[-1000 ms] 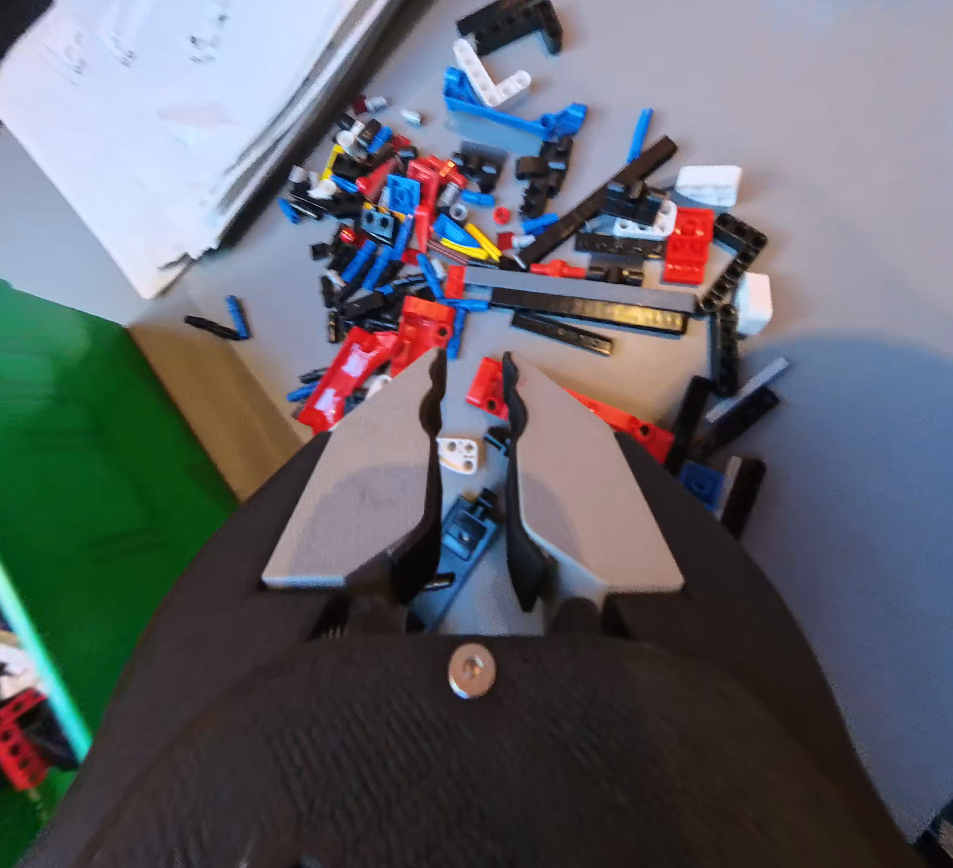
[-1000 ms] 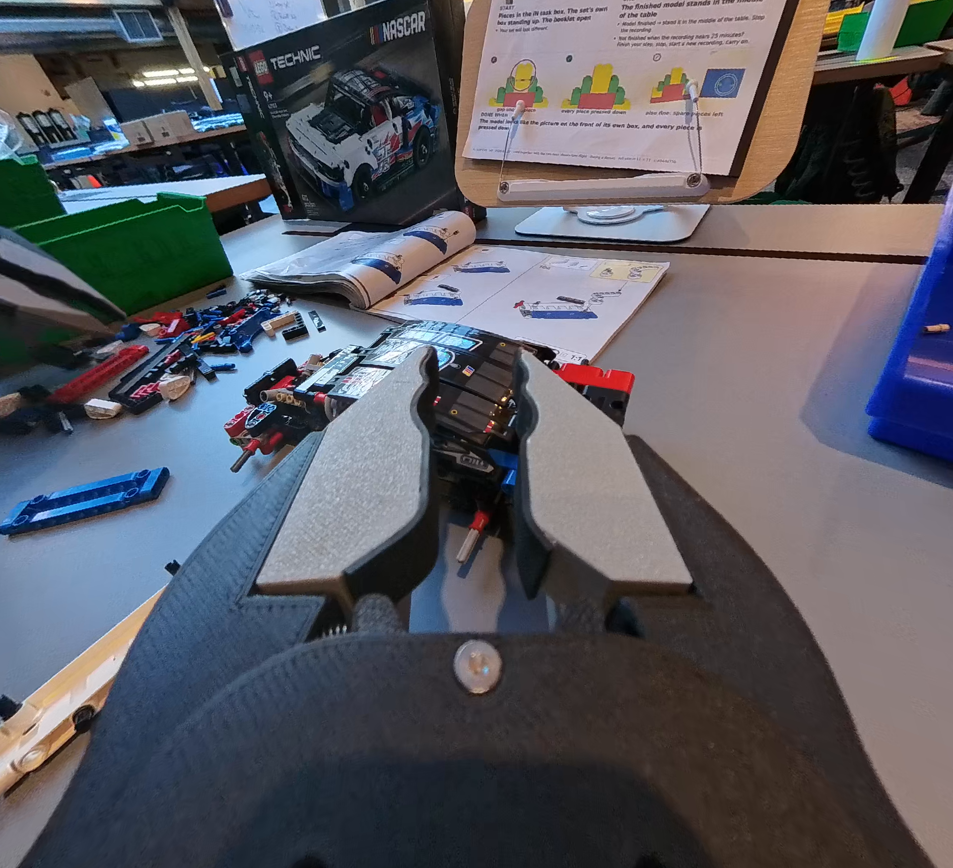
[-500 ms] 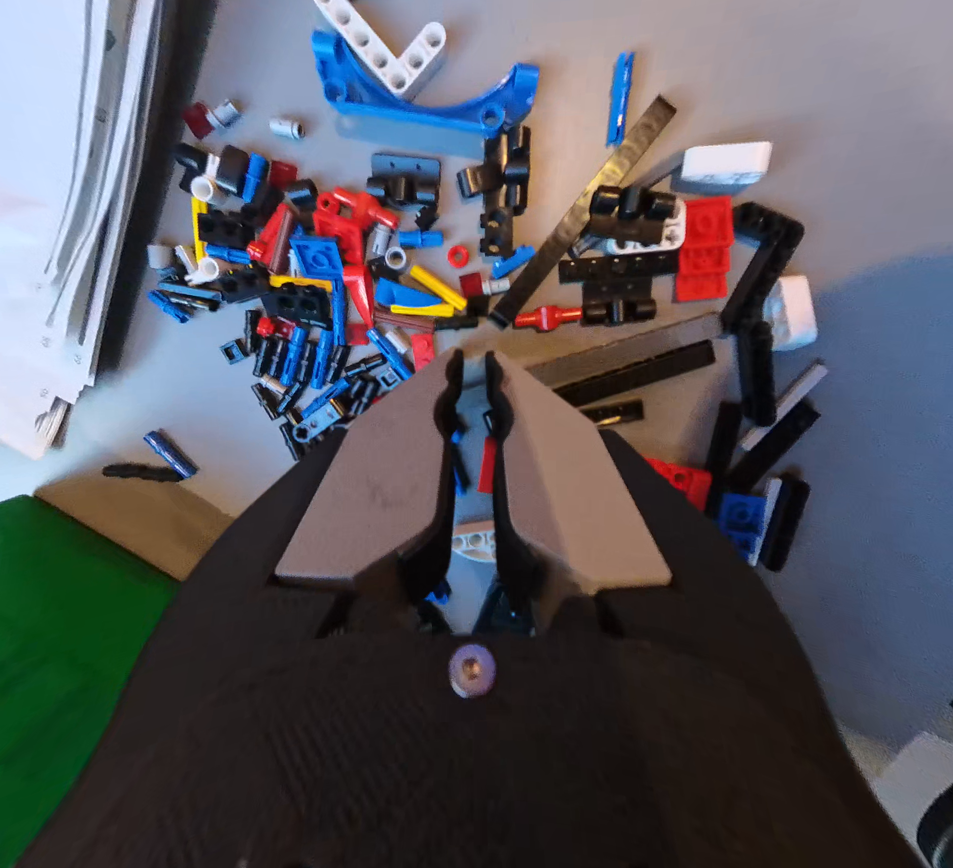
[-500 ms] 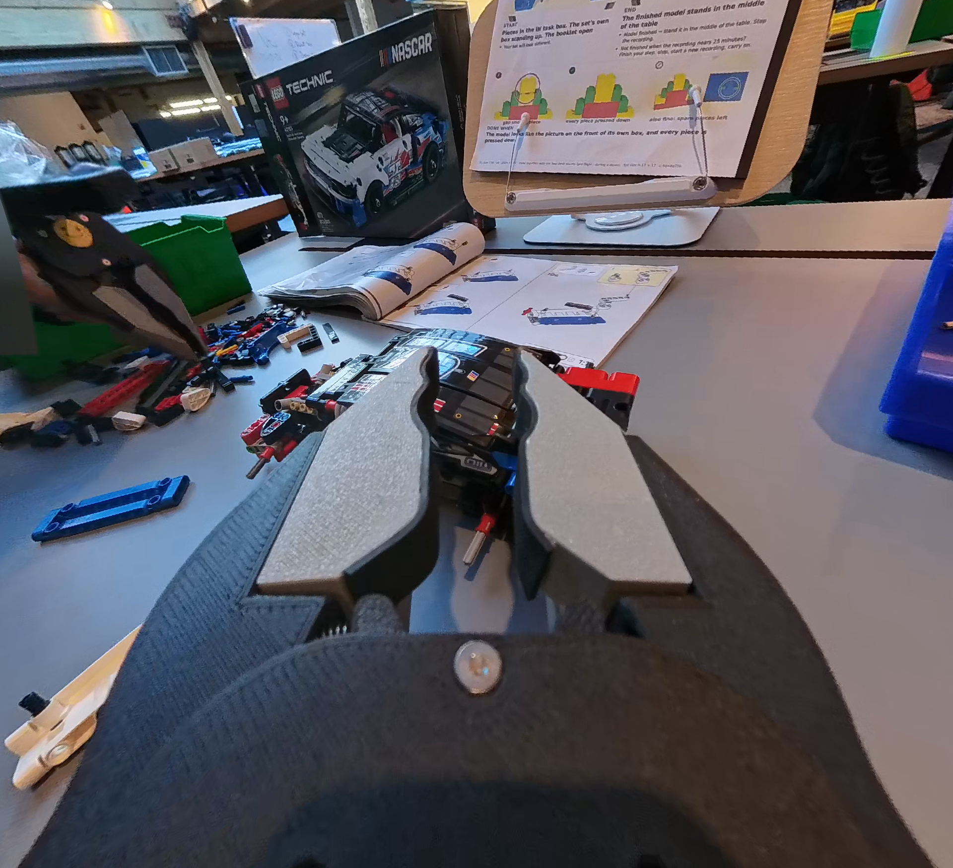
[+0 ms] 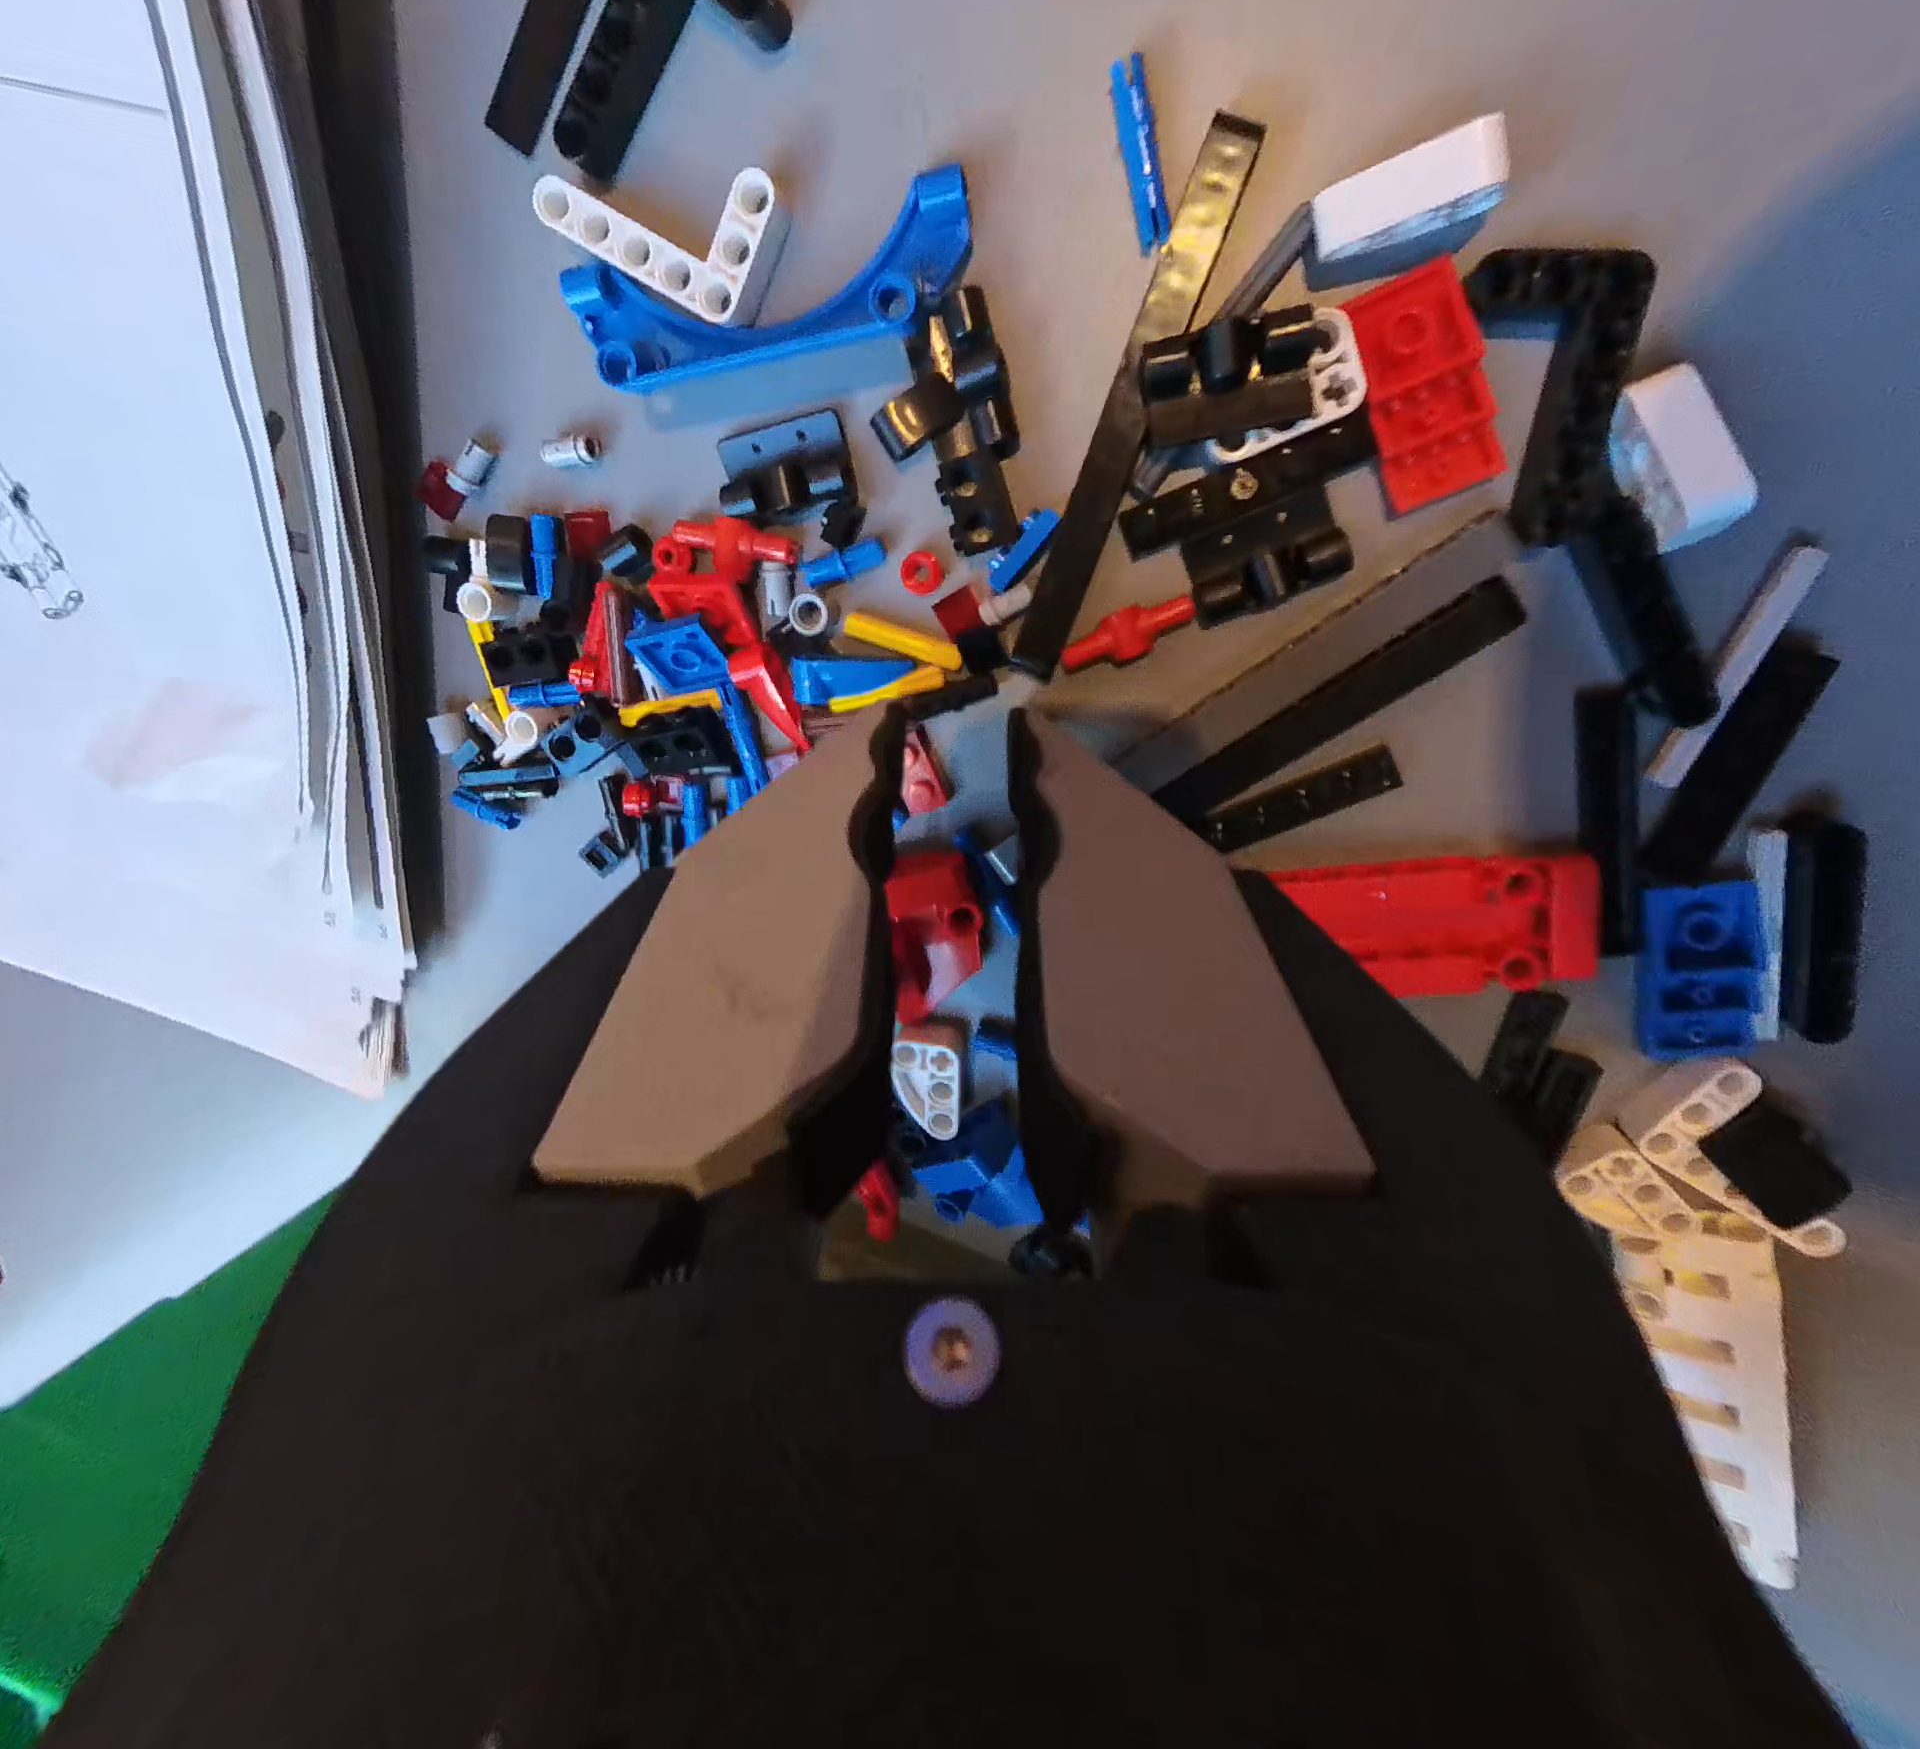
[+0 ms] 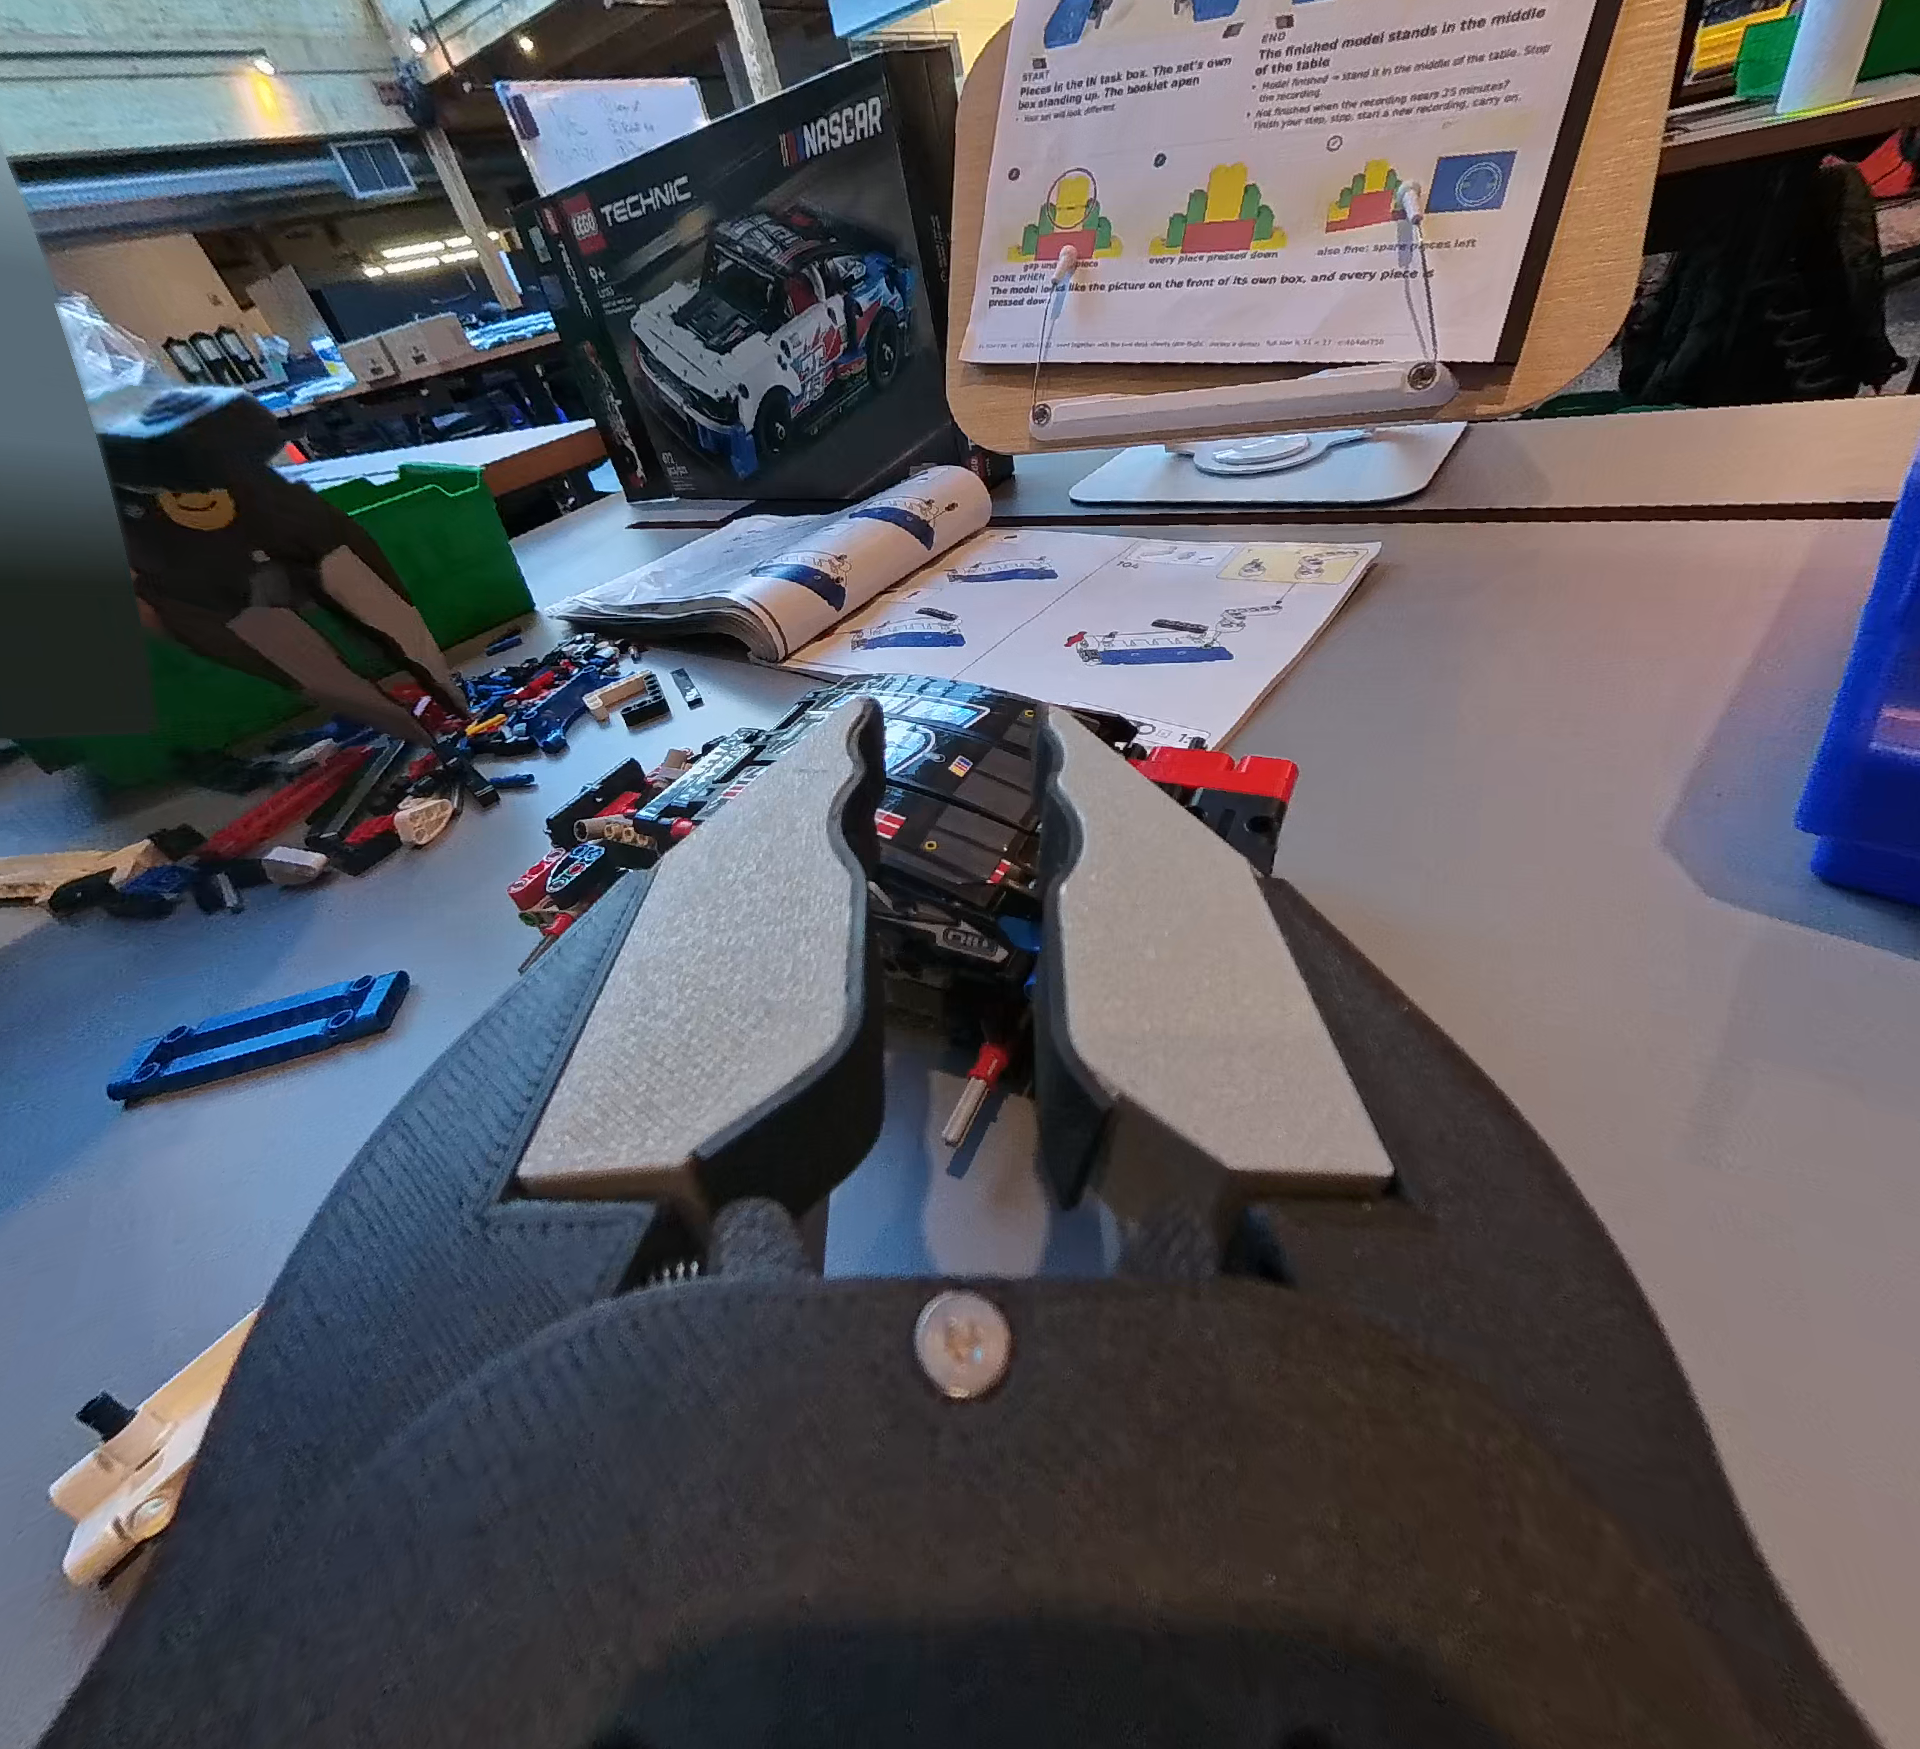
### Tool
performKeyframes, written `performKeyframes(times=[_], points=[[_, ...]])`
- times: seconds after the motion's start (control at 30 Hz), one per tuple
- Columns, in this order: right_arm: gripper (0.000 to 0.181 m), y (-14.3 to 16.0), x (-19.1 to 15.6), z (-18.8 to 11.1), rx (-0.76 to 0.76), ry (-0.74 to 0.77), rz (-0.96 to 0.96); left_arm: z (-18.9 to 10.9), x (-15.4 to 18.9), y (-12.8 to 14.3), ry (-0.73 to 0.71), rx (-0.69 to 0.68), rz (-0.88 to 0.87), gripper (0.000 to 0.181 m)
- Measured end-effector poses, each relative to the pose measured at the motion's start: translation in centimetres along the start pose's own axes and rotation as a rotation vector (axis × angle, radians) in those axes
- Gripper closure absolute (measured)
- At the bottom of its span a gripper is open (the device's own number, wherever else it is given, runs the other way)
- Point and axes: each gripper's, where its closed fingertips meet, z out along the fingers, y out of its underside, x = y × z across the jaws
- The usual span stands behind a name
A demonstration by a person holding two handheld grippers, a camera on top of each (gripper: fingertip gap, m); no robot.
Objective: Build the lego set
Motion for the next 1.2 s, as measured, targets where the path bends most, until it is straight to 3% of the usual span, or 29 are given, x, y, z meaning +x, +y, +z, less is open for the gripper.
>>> performKeyframes(times=[0.47,0.67,0.8,1.03,1.2], points=[[0.157,-0.1,0.0,0.0,0.004,-0.010,0.012,0.0,0.8,0.1,0.062,-0.029,0.046,0.175],[0.157,-0.1,-0.1,0.0,0.006,-0.014,0.015,-1.0,0.4,0.7,-0.020,-0.032,0.013,0.179],[0.157,-0.1,-0.1,0.0,0.005,-0.015,0.016,-2.9,1.1,-1.1,-0.026,0.069,-0.036,0.180],[0.157,-0.1,-0.2,-0.1,0.011,-0.019,0.020,-3.3,2.8,-2.8,-0.017,0.131,-0.057,0.179],[0.157,-0.1,-0.2,0.0,0.006,-0.018,0.012,-3.9,6.0,-6.7,0.026,0.236,-0.037,0.180]])
